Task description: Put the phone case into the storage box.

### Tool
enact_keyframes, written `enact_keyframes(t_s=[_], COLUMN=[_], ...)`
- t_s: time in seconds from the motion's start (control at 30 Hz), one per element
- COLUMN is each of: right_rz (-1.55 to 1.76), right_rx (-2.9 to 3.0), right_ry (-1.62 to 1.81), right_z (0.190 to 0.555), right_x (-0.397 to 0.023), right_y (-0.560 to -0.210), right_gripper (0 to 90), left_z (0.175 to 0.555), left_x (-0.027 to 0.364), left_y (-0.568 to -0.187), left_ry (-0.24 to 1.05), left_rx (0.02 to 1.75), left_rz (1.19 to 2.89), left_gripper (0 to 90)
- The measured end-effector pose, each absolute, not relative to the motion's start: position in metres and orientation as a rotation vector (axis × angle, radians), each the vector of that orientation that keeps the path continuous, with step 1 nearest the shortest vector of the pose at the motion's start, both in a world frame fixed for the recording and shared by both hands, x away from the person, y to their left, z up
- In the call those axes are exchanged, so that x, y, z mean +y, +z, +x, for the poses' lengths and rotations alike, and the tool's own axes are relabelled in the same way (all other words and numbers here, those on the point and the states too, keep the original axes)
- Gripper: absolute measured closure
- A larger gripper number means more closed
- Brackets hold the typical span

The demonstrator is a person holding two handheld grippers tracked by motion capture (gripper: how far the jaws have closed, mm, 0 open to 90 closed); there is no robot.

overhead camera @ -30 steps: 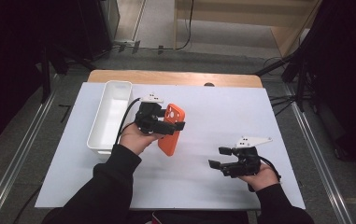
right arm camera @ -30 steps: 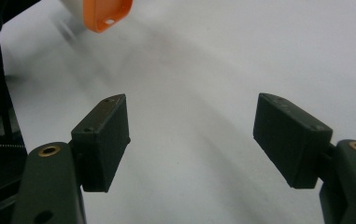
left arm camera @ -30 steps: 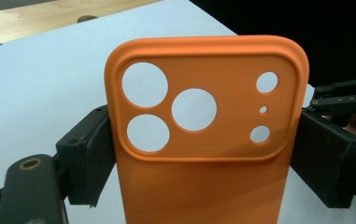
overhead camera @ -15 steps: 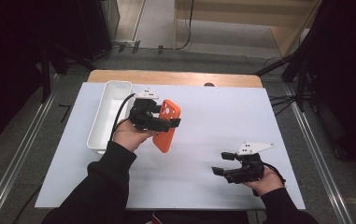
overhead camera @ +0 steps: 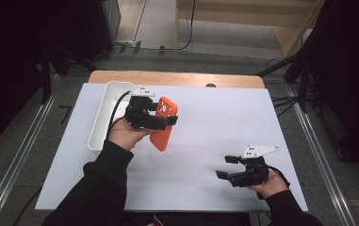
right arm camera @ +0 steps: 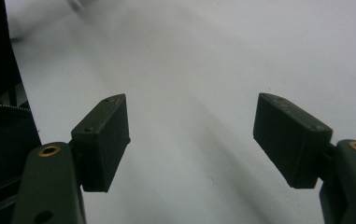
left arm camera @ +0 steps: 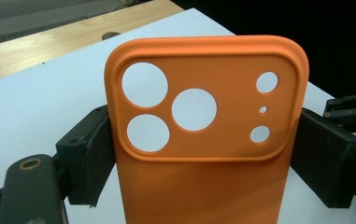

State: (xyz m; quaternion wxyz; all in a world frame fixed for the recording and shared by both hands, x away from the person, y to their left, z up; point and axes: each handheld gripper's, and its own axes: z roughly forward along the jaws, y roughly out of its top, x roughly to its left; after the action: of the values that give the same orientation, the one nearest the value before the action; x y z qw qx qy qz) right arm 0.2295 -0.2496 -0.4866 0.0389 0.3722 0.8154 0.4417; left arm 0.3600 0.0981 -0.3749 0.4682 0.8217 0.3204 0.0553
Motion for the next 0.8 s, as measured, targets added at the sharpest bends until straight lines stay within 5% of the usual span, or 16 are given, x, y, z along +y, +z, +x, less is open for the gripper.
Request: enact_keyframes(t_s=[0.8], right_rz=[1.149], right_rx=[2.498], right_ry=[1.368], right_z=[0.231], right_x=[-0.252], right_y=[-0.487], right_gripper=[26.0], left_z=[0.367], left_x=[0.13], left_y=[-0.354], left_ry=[0.207], left_rx=[0.853], left_rz=[1.961], left_gripper=[15.7])
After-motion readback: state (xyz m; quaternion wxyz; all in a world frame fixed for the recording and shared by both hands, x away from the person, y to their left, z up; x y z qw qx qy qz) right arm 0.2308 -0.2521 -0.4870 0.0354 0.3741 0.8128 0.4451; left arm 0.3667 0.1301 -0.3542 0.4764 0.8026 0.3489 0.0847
